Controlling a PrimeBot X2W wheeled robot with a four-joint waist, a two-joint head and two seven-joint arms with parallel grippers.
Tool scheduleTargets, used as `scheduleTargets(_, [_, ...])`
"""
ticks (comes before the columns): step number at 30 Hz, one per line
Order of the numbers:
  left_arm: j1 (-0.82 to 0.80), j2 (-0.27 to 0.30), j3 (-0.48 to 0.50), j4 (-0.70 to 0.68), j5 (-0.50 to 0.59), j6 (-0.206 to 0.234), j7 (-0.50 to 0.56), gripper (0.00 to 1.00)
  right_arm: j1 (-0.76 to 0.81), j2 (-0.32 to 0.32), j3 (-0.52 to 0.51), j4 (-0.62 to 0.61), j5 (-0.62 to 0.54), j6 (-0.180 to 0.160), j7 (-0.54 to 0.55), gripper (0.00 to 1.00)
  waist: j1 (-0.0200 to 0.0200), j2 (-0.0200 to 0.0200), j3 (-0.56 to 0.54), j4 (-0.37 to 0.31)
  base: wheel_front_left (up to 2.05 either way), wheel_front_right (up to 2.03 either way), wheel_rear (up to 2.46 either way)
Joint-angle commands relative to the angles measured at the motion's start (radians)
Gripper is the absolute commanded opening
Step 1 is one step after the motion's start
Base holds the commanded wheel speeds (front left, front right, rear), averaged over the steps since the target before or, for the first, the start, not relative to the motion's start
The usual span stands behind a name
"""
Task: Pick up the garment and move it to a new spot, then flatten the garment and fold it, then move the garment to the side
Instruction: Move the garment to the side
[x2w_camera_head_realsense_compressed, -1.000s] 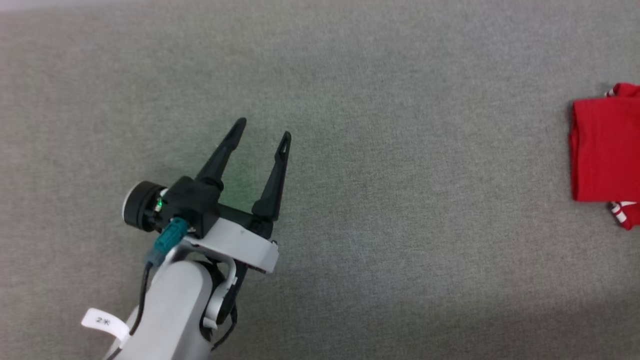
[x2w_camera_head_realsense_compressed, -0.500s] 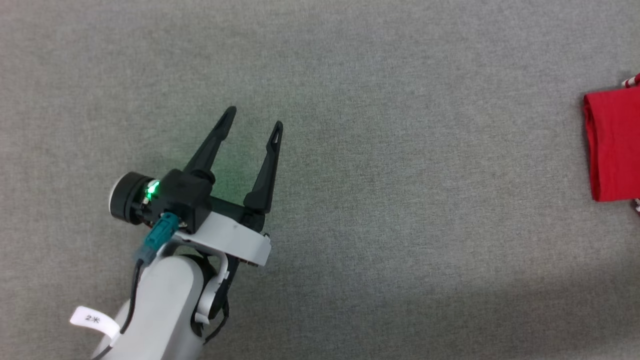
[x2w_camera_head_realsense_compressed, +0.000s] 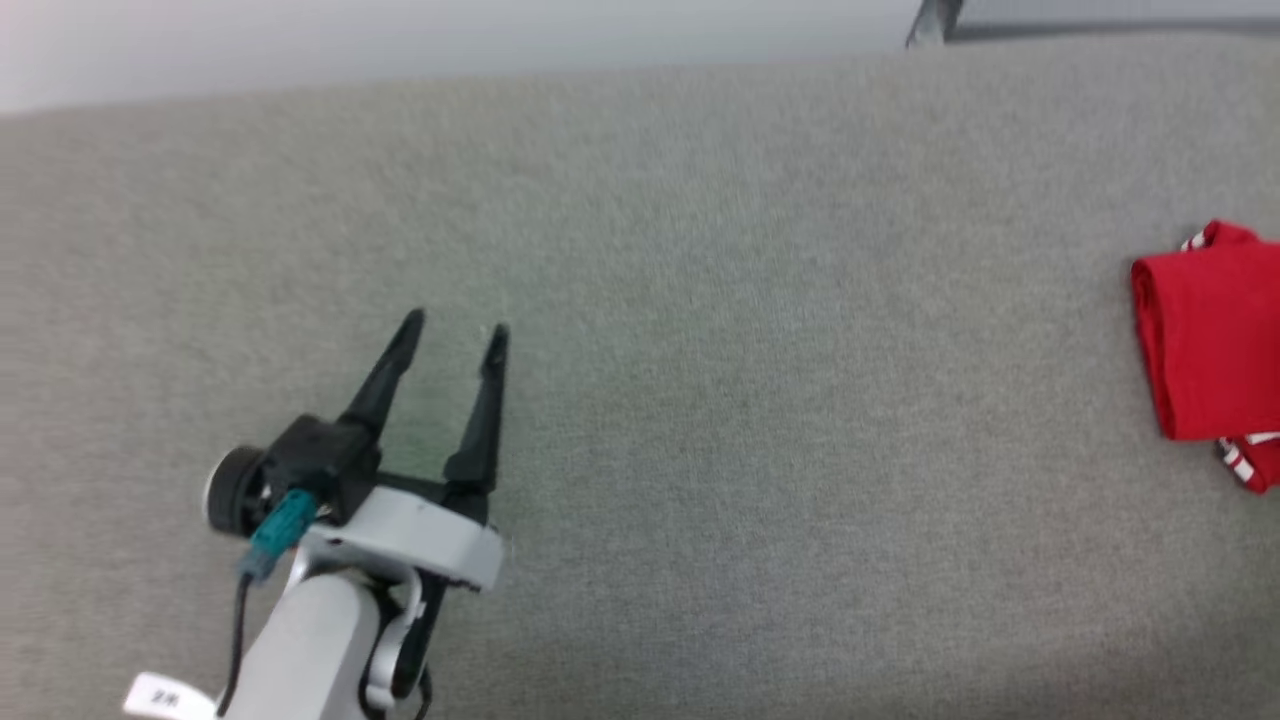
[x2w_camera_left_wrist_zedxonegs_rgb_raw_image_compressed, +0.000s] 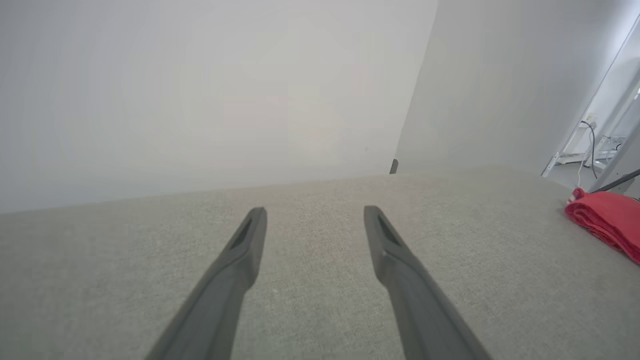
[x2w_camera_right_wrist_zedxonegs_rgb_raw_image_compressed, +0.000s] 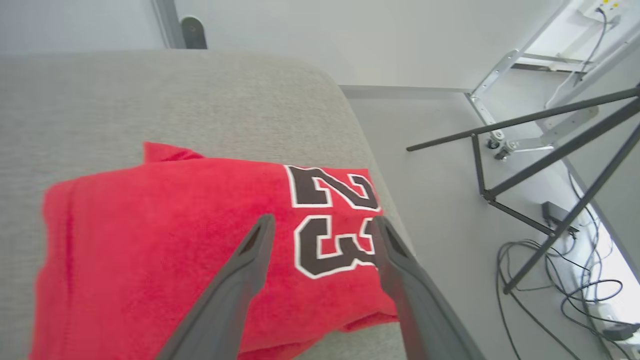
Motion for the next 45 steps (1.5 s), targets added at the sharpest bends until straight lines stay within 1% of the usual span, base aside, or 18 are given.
scheduleTargets(1, [0.024,0.007,0.009,0.008,-0.005,-0.005,-0.005,1.0,0.024,0.012,0.021,-0.018,0.01,-0.001,0.004,1.0,0.0,0.0,-0.105,0.043,0.0,0.0,0.0])
scheduleTargets(5, [0.073,0.019,0.046,0.022,0.0,0.01,-0.012,1.0,0.065,0.052,0.089,-0.087,0.033,-0.001,0.0,1.0,0.0,0.0,-0.168,0.07,0.0,0.0,0.0])
scheduleTargets(9, [0.12,0.033,0.084,0.034,-0.006,0.013,-0.013,1.0,0.113,0.103,0.14,-0.151,0.056,-0.001,-0.007,1.0,0.0,0.0,-0.222,0.095,0.0,0.0,0.0])
scheduleTargets(12, [0.155,0.046,0.113,0.041,-0.005,0.016,-0.013,1.0,0.149,0.135,0.162,-0.2,0.065,-0.001,-0.026,1.0,0.0,0.0,-0.251,0.109,0.0,0.0,0.0])
scheduleTargets(15, [0.184,0.061,0.134,0.053,0.005,0.009,-0.014,1.0,0.19,0.159,0.175,-0.25,0.068,-0.001,-0.05,1.0,0.0,0.0,-0.272,0.121,0.0,0.0,0.0])
scheduleTargets(19, [0.224,0.071,0.16,0.084,0.006,0.004,-0.012,1.0,0.251,0.185,0.168,-0.323,0.061,-0.001,-0.083,1.0,0.0,0.0,-0.294,0.124,0.0,0.0,0.0])
scheduleTargets(24, [0.28,0.068,0.185,0.081,0.021,0.005,-0.013,1.0,0.352,0.206,0.102,-0.415,0.039,-0.001,-0.117,1.0,0.0,0.0,-0.309,0.124,0.0,0.0,0.0])
scheduleTargets(29, [0.347,0.061,0.215,0.043,0.013,0.006,-0.013,1.0,0.478,0.22,-0.025,-0.518,0.007,-0.001,-0.123,1.0,0.0,0.0,-0.315,0.124,0.0,0.0,0.0])
scheduleTargets(33, [0.399,0.049,0.239,-0.007,0.006,0.019,-0.013,1.0,0.58,0.238,-0.12,-0.625,-0.035,-0.001,-0.101,1.0,0.0,0.0,-0.315,0.119,0.0,0.0,0.0])
scheduleTargets(38, [0.443,0.042,0.252,-0.056,0.001,0.025,-0.013,1.0,0.674,0.282,-0.219,-0.751,-0.079,-0.001,-0.045,1.0,0.0,0.0,-0.311,0.112,0.0,0.0,0.0])
scheduleTargets(45, [0.444,0.045,0.245,-0.082,0.003,0.033,-0.005,1.0,0.729,0.335,-0.286,-0.867,-0.125,-0.001,0.028,1.0,0.0,0.0,-0.302,0.109,0.0,0.0,0.0])
